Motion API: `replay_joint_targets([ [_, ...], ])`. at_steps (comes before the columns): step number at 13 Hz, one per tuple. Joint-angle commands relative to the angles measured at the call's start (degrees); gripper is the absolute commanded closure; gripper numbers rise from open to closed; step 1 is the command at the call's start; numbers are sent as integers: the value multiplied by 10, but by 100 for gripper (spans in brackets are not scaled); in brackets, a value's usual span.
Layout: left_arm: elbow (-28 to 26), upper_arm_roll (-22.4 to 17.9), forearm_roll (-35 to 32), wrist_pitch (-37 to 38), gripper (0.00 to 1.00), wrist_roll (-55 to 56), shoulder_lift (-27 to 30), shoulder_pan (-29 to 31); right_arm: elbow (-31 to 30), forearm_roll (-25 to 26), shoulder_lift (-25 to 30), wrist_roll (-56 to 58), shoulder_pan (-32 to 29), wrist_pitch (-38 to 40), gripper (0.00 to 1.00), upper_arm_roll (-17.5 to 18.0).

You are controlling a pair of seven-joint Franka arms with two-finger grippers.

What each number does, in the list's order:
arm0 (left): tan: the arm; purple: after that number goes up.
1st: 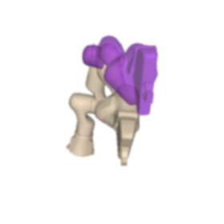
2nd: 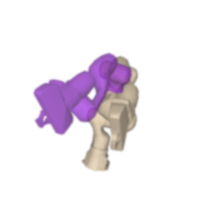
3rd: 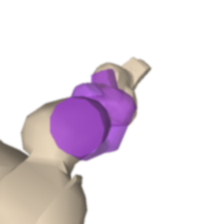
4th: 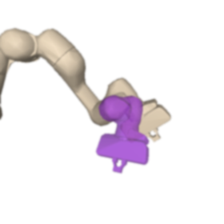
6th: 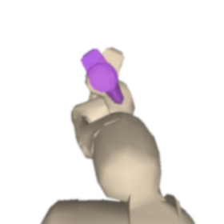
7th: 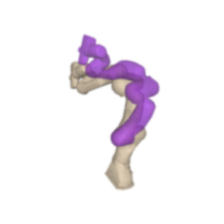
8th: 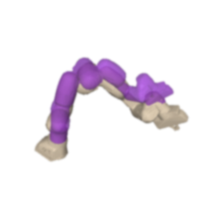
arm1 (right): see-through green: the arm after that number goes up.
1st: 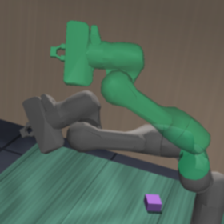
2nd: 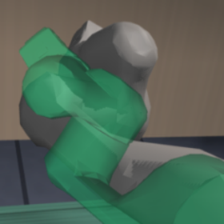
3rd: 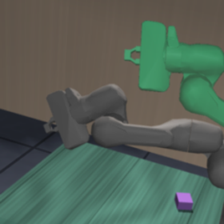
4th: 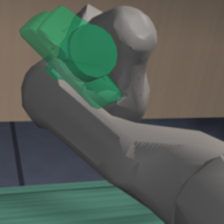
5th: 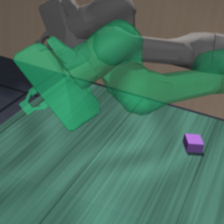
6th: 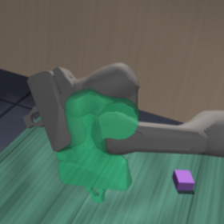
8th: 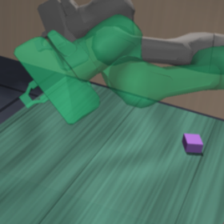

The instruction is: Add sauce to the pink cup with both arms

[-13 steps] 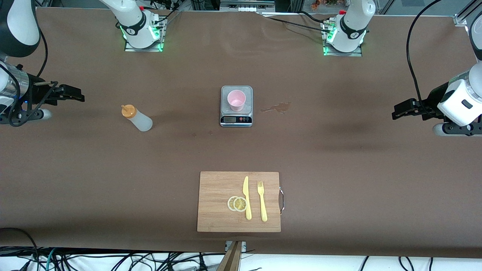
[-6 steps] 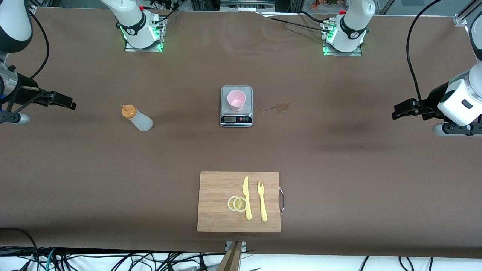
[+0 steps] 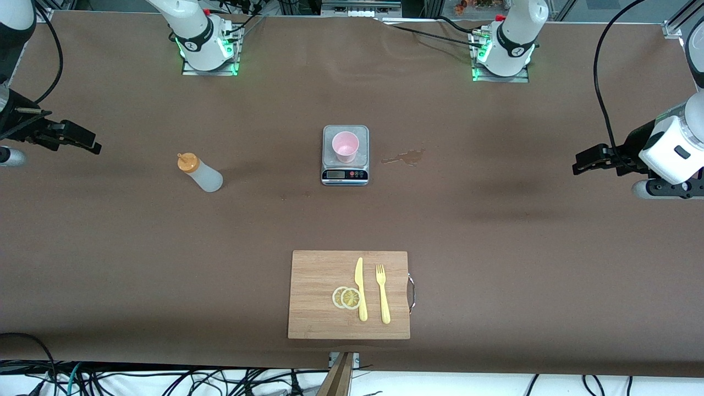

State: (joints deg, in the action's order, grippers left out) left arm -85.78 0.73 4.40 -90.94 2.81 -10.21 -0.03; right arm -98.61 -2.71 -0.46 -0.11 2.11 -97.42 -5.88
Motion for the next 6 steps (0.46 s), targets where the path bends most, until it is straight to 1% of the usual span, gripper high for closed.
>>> replay_joint_targets([
  [1, 19, 2, -11, 15, 0, -13, -8, 2, 2, 16, 10, 13, -11, 15, 0, 12],
  [6, 19, 2, -11, 15, 0, -13, -8, 2, 4, 13, 5, 5, -11, 14, 0, 15],
])
